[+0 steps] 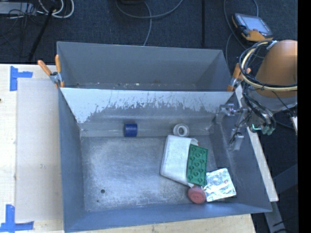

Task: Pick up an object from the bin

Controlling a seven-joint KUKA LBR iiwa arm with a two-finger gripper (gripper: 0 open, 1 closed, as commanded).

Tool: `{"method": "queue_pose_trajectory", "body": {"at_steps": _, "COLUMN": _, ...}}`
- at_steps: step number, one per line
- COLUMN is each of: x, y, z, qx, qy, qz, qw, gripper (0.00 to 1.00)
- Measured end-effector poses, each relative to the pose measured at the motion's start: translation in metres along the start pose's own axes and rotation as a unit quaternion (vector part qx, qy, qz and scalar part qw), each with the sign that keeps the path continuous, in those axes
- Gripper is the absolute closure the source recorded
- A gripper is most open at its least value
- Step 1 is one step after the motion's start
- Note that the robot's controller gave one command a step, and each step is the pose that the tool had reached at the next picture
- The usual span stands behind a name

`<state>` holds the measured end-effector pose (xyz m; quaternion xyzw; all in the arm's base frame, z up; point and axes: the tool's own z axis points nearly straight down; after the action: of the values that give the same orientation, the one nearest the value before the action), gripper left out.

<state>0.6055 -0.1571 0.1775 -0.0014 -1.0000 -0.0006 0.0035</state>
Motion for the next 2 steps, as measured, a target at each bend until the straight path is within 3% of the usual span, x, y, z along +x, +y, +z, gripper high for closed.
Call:
{"method": "queue_pose_trajectory", "body": {"at_steps": 1, "x": 0.036, "y": 0.037, "z": 0.108, "qx": 0.000, "qy": -0.0039, "qz": -0.161, "qw": 0.9869, "gripper": 0.00}}
{"method": "queue_pose_trajectory", "body": {"at_steps": 2, "x": 0.111, "y": 0.084, "z": 0.108, "qx": 0.002, "qy": -0.0048, "qz": -0.264, "qw": 0.9646, "gripper": 0.00}}
